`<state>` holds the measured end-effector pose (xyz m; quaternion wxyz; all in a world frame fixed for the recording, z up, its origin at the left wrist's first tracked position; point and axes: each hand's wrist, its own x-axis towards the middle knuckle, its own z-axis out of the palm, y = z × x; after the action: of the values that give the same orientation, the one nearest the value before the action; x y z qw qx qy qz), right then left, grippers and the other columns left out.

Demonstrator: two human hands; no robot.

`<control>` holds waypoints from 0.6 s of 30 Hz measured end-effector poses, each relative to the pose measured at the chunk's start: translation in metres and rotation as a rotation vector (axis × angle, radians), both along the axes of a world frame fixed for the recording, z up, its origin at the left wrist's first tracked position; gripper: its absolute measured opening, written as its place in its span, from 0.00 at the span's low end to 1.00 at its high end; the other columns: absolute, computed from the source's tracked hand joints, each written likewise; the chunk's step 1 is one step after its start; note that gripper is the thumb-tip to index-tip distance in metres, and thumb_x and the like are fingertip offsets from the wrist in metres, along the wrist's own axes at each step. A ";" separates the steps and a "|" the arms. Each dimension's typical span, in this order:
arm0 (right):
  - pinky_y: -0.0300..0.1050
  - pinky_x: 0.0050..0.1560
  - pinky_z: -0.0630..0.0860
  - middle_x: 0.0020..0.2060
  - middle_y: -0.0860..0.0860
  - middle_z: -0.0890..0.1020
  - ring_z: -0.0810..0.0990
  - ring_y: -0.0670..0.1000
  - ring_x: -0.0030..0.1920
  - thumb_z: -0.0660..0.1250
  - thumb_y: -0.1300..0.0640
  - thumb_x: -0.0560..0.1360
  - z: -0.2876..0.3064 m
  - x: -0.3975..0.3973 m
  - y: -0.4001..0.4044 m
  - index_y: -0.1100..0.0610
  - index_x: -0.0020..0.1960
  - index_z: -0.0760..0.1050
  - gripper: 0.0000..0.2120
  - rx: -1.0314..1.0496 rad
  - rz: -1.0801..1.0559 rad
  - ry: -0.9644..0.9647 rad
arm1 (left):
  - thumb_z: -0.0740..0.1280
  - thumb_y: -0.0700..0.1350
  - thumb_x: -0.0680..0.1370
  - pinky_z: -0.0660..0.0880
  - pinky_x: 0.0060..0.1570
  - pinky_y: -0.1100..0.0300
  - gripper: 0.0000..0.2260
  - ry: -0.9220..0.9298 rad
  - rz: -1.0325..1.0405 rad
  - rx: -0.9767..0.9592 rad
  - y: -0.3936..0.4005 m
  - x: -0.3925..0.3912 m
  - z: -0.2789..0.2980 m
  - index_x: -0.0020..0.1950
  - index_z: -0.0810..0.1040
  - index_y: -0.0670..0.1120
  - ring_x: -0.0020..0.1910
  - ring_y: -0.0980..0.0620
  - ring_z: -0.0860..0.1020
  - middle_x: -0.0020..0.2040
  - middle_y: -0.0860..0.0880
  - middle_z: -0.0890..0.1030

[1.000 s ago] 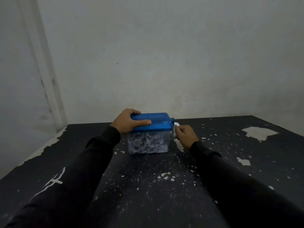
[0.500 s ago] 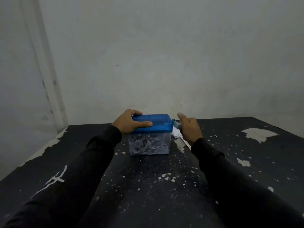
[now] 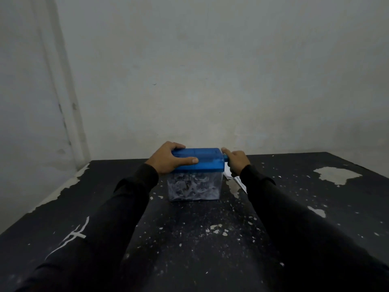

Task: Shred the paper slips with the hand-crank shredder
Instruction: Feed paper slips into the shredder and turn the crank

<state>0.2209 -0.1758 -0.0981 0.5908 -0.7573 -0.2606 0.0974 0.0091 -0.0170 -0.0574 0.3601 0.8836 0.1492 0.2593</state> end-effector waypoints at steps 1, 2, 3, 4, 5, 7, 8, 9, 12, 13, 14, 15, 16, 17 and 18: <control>0.41 0.27 0.63 0.31 0.53 0.64 0.63 0.50 0.28 0.62 0.41 0.81 0.000 -0.001 -0.001 0.57 0.37 0.66 0.23 -0.004 -0.006 -0.022 | 0.77 0.59 0.71 0.67 0.45 0.72 0.32 -0.003 0.001 -0.001 0.001 0.000 -0.001 0.71 0.75 0.46 0.53 0.58 0.74 0.60 0.53 0.74; 0.41 0.27 0.64 0.32 0.54 0.66 0.64 0.51 0.29 0.61 0.40 0.82 0.000 0.000 -0.003 0.59 0.38 0.68 0.24 -0.006 -0.015 -0.043 | 0.77 0.58 0.71 0.68 0.44 0.73 0.32 -0.005 0.000 -0.002 0.001 0.000 -0.001 0.71 0.76 0.45 0.51 0.60 0.74 0.59 0.54 0.74; 0.42 0.28 0.66 0.33 0.55 0.67 0.66 0.52 0.31 0.60 0.41 0.82 -0.002 0.003 -0.007 0.60 0.40 0.71 0.24 -0.010 -0.030 -0.076 | 0.77 0.58 0.72 0.68 0.43 0.74 0.32 -0.009 -0.001 -0.005 0.000 0.001 -0.002 0.70 0.76 0.45 0.50 0.62 0.74 0.58 0.54 0.75; 0.43 0.30 0.67 0.33 0.55 0.68 0.67 0.53 0.32 0.61 0.43 0.82 -0.005 0.007 -0.012 0.61 0.40 0.72 0.23 -0.027 -0.053 -0.123 | 0.78 0.57 0.72 0.70 0.41 0.75 0.31 -0.016 0.001 -0.011 0.000 0.001 -0.003 0.70 0.76 0.44 0.49 0.64 0.74 0.56 0.56 0.75; 0.46 0.33 0.67 0.32 0.56 0.68 0.67 0.54 0.33 0.63 0.46 0.81 -0.009 0.012 -0.017 0.60 0.38 0.71 0.21 -0.059 -0.081 -0.179 | 0.78 0.57 0.72 0.71 0.39 0.76 0.31 -0.026 0.003 -0.019 0.001 0.002 -0.004 0.70 0.76 0.44 0.48 0.65 0.74 0.55 0.57 0.76; 0.48 0.38 0.69 0.30 0.56 0.70 0.68 0.53 0.33 0.67 0.53 0.79 -0.026 0.021 -0.030 0.63 0.34 0.72 0.19 -0.172 -0.142 -0.276 | 0.79 0.57 0.70 0.71 0.39 0.76 0.33 -0.044 0.007 -0.037 0.002 0.002 -0.006 0.70 0.76 0.43 0.49 0.65 0.75 0.56 0.54 0.77; 0.47 0.41 0.72 0.30 0.55 0.75 0.72 0.53 0.33 0.68 0.55 0.78 -0.034 0.025 -0.039 0.64 0.35 0.75 0.17 -0.228 -0.174 -0.303 | 0.79 0.58 0.69 0.71 0.40 0.75 0.34 -0.051 0.004 -0.044 0.002 0.004 -0.006 0.71 0.76 0.43 0.50 0.65 0.75 0.58 0.53 0.78; 0.47 0.45 0.76 0.34 0.54 0.80 0.76 0.52 0.36 0.69 0.56 0.78 -0.041 0.028 -0.045 0.62 0.38 0.79 0.13 -0.281 -0.203 -0.328 | 0.79 0.59 0.68 0.72 0.41 0.75 0.36 -0.056 0.001 -0.048 0.002 0.004 -0.006 0.71 0.76 0.43 0.50 0.64 0.76 0.59 0.51 0.78; 0.49 0.56 0.79 0.47 0.52 0.84 0.81 0.52 0.47 0.73 0.49 0.76 -0.055 0.038 -0.061 0.53 0.49 0.81 0.08 -0.470 -0.227 -0.331 | 0.79 0.61 0.66 0.72 0.40 0.75 0.39 -0.068 -0.013 -0.069 0.000 0.004 -0.007 0.71 0.76 0.43 0.51 0.64 0.76 0.60 0.51 0.78; 0.49 0.57 0.79 0.50 0.52 0.83 0.81 0.52 0.50 0.74 0.46 0.74 -0.057 0.041 -0.063 0.53 0.53 0.81 0.13 -0.547 -0.221 -0.323 | 0.79 0.60 0.67 0.72 0.40 0.75 0.38 -0.073 -0.013 -0.075 0.001 0.004 -0.007 0.71 0.76 0.43 0.51 0.64 0.76 0.60 0.52 0.78; 0.48 0.56 0.78 0.51 0.52 0.83 0.81 0.52 0.51 0.75 0.42 0.73 -0.058 0.043 -0.064 0.54 0.55 0.80 0.19 -0.629 -0.217 -0.319 | 0.79 0.58 0.68 0.72 0.41 0.74 0.36 -0.076 -0.011 -0.078 0.002 0.004 -0.008 0.71 0.76 0.43 0.50 0.64 0.76 0.59 0.52 0.78; 0.48 0.54 0.78 0.49 0.52 0.83 0.81 0.52 0.50 0.74 0.39 0.71 -0.059 0.046 -0.065 0.56 0.53 0.79 0.22 -0.696 -0.218 -0.321 | 0.79 0.57 0.69 0.72 0.41 0.74 0.35 -0.077 -0.009 -0.080 0.002 0.005 -0.008 0.71 0.76 0.43 0.50 0.63 0.76 0.57 0.54 0.78; 0.47 0.52 0.79 0.47 0.52 0.82 0.81 0.53 0.48 0.74 0.36 0.70 -0.061 0.047 -0.065 0.57 0.52 0.79 0.25 -0.743 -0.223 -0.315 | 0.79 0.56 0.69 0.72 0.41 0.74 0.34 -0.078 -0.008 -0.084 0.002 0.005 -0.009 0.70 0.76 0.43 0.50 0.63 0.77 0.56 0.55 0.78; 0.48 0.50 0.79 0.44 0.52 0.82 0.81 0.53 0.47 0.74 0.35 0.69 -0.062 0.049 -0.064 0.57 0.51 0.78 0.26 -0.759 -0.229 -0.301 | 0.79 0.56 0.69 0.73 0.40 0.74 0.34 -0.079 -0.011 -0.089 0.002 0.005 -0.009 0.70 0.76 0.43 0.50 0.63 0.77 0.55 0.57 0.77; 0.48 0.49 0.79 0.42 0.53 0.81 0.81 0.53 0.46 0.74 0.35 0.69 -0.063 0.050 -0.064 0.57 0.49 0.78 0.26 -0.753 -0.233 -0.280 | 0.79 0.56 0.69 0.73 0.40 0.74 0.34 -0.080 -0.015 -0.094 0.002 0.005 -0.009 0.70 0.76 0.43 0.50 0.63 0.77 0.54 0.58 0.77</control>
<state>0.2710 -0.2397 -0.1607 0.2387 -0.9508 -0.1971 0.0146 0.0141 -0.0152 -0.0666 0.4087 0.8559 0.1400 0.2843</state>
